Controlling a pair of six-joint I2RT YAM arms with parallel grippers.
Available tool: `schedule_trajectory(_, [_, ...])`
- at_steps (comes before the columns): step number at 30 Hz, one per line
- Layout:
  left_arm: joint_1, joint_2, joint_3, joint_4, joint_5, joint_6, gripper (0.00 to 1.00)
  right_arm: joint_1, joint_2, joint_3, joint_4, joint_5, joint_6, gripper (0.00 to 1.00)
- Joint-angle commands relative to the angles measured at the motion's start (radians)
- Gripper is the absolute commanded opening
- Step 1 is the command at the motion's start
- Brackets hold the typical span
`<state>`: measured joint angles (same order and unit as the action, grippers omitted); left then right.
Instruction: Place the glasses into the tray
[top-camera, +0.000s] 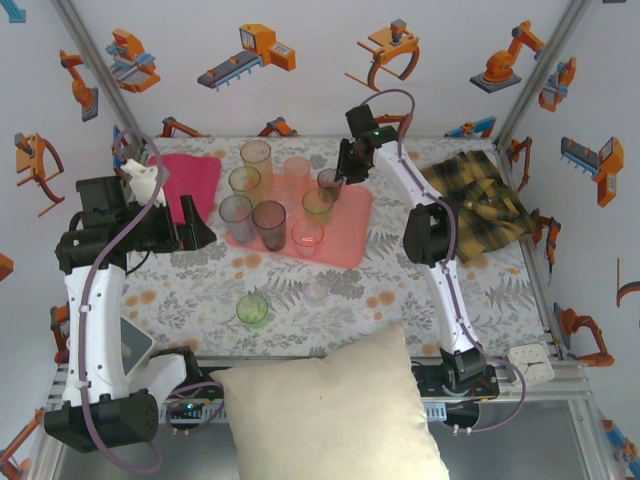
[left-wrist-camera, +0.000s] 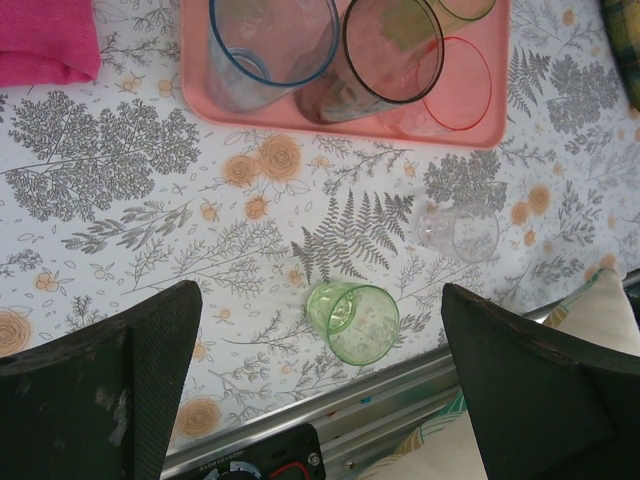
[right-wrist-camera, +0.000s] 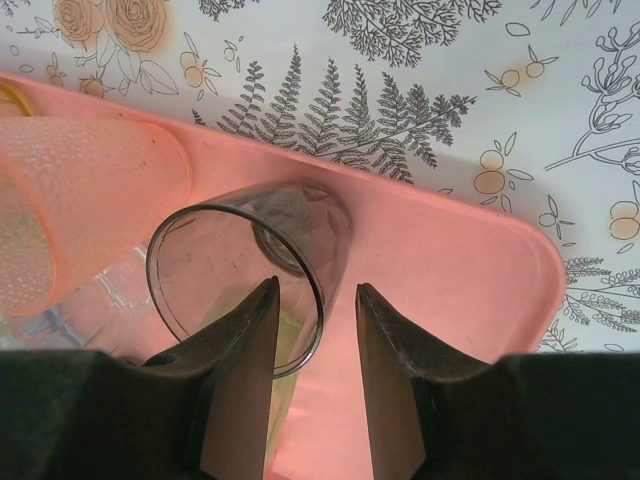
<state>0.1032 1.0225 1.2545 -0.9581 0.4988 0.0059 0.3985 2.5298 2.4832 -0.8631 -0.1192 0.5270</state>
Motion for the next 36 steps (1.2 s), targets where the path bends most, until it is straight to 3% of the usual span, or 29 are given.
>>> schedule_trajectory(1, [0.011, -0.022, 0.006, -0.003, 0.024, -0.009, 0.97, -0.004, -0.048, 0.012, -0.01, 0.001, -0.002, 0.38])
schedule_trajectory(8, [0.015, -0.024, 0.004, 0.004, 0.029, -0.01, 0.97, -0.004, -0.208, -0.08, -0.026, 0.036, -0.034, 0.38])
schedule_trajectory(15, [0.015, -0.03, 0.0, 0.006, 0.045, -0.014, 0.97, 0.038, -0.517, -0.338, -0.058, 0.135, -0.089, 0.38])
schedule_trajectory(25, [0.013, -0.043, -0.026, 0.017, 0.072, -0.022, 0.97, 0.325, -0.979, -0.92, -0.01, 0.312, -0.066, 0.37])
schedule_trajectory(32, [0.013, -0.02, -0.027, 0.026, 0.066, -0.027, 0.97, 0.497, -1.058, -1.151, 0.073, 0.354, 0.037, 0.38])
schedule_trajectory(36, [0.013, -0.026, -0.033, 0.024, 0.049, -0.023, 0.97, 0.546, -1.039, -1.218, 0.147, 0.347, 0.089, 0.38])
